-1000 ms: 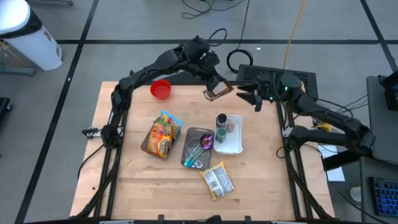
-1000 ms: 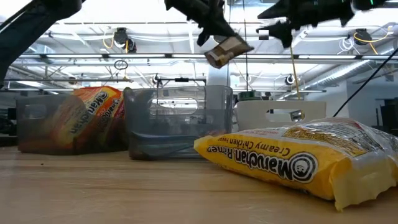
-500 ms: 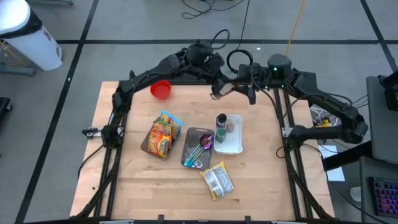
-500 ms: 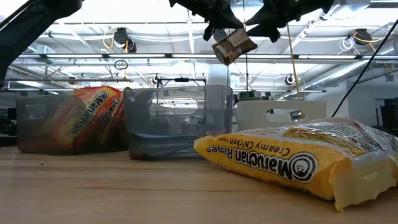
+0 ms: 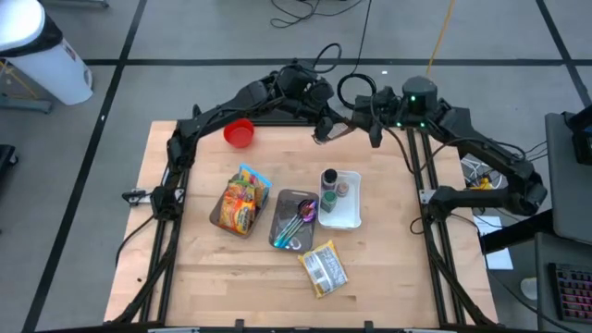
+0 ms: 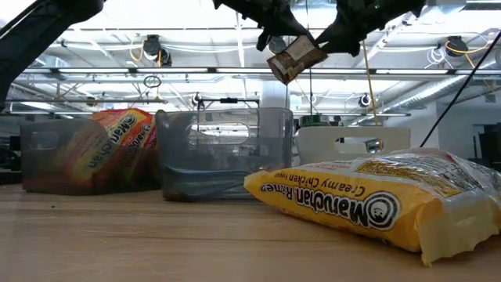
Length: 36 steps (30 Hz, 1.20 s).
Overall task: Pick & Place Food Item
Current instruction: Put the orange pack into the white bin
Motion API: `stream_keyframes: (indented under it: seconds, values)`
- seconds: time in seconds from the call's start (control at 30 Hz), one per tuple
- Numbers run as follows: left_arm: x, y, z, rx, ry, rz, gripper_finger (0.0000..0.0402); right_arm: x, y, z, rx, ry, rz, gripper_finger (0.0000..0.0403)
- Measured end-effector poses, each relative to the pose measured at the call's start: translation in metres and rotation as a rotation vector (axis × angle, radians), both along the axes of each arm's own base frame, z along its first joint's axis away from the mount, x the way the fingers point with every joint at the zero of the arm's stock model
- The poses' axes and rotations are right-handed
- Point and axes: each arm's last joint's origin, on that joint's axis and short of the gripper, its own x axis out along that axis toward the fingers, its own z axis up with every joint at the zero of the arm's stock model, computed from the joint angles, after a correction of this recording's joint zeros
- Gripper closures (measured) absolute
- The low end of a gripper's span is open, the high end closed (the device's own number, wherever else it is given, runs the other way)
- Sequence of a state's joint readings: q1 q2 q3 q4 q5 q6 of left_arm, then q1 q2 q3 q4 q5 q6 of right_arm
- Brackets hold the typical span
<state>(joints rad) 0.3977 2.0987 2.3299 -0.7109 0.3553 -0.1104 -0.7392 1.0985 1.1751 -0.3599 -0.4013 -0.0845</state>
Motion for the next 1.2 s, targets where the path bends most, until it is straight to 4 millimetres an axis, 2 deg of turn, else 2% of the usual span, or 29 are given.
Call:
stream_keyframes:
  seconds: [0.2,0.57,0.7,1.0,1.2]
  values:
    - [0.000,0.001,0.001,0.004,-0.007,-0.002,0.0401,-0.003,0.000,-0.001,0.075,-0.023,0.103,0.0193]
    - [0.001,0.000,0.002,0.007,-0.026,-0.013,0.0401,-0.003,0.001,-0.001,0.119,-0.043,0.149,0.0202]
    - [0.002,-0.002,0.002,0.007,-0.029,-0.018,0.0401,-0.003,0.002,-0.001,0.130,-0.045,0.150,0.0243]
    - [0.005,-0.009,0.003,0.009,-0.035,-0.032,0.0401,-0.003,0.002,-0.001,0.143,-0.053,0.174,0.0386]
    - [0.005,-0.009,0.003,0.002,-0.034,-0.028,0.0394,-0.002,0.004,-0.001,0.148,-0.052,0.173,0.0401]
